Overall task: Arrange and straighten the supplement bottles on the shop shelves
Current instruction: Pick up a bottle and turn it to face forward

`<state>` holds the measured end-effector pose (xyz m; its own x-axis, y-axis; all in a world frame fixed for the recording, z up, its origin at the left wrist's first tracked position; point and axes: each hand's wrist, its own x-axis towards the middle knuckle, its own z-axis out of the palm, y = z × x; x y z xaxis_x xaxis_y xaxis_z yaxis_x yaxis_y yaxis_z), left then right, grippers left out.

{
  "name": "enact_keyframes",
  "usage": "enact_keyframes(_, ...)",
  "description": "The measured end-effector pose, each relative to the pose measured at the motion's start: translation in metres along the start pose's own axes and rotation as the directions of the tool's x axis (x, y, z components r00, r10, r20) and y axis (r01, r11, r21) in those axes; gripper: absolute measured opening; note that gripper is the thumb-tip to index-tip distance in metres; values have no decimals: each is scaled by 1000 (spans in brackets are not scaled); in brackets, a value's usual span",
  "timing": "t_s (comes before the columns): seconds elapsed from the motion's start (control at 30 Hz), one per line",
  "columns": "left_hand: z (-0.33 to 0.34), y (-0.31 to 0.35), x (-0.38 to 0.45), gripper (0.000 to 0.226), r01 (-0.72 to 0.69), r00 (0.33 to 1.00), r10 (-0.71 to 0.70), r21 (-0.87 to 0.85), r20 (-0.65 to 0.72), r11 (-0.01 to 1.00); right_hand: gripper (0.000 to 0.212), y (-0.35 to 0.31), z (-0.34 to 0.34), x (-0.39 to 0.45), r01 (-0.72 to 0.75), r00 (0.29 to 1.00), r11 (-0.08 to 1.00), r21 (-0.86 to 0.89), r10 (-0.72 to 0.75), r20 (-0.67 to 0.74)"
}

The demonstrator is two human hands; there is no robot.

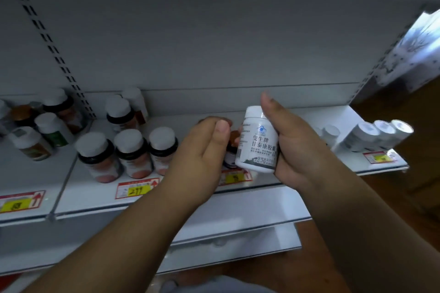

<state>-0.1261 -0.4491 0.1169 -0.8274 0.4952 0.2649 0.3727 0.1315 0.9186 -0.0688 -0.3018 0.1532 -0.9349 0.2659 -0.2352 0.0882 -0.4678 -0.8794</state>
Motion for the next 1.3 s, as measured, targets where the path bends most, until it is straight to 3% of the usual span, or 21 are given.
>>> enact_keyframes(0.13, 53, 17, -19, 47, -16, 1000, 16, -8, 10, 1000, 42, -8, -50, -25, 43, 999, 999, -26, -42, 7)
enact_keyframes(0.23, 92, 26, -36, 54, 8, 1000, -9, 53, 23, 999, 39, -13, -89, -47, 43, 999, 998, -43, -43, 18)
enact_keyframes(0.37, 148, 41, -50, 55, -26, 999, 23, 81, 46, 996, 79, -22, -138, -74, 36, 999, 994, -104, -38, -11)
enact_keyframes(0.4, 162, 45, -51, 55, -36, 998, 31, 76, 63, 996, 77, -27, -149, -80, 45, 999, 993, -110, -45, 1)
enact_keyframes(0.5, 198, 56, -49, 53, -56, 990, 49, 55, 130, 997, 36, -40, -189, -94, 71, 997, 989, -127, -69, 26)
enact_keyframes(0.53, 206, 58, -46, 53, -54, 988, 45, 56, 145, 997, 31, -44, -198, -97, 80, 997, 987, -139, -80, 2)
enact_keyframes(0.77, 267, 61, -18, 53, -116, 966, 98, 64, 239, 991, 50, -67, -254, -109, 128, 942, 929, -347, -223, -252)
enact_keyframes(0.97, 324, 52, 2, 49, -97, 966, 65, 118, 249, 988, 23, -76, -322, -104, 57, 920, 803, -593, -274, -282)
enact_keyframes(1.07, 351, 48, 31, 38, -122, 981, 94, 165, 172, 979, 30, -100, -357, -74, 62, 913, 642, -765, -345, -216)
enact_keyframes(1.17, 377, 55, 61, 38, -71, 997, 75, 147, -22, 987, 41, -135, -377, -32, 103, 913, 490, -866, -392, -114)
enact_keyframes(1.3, 398, 67, 108, 31, -28, 977, 72, 215, -200, 976, 39, -170, -385, 25, 235, 895, 449, -862, -446, 11)
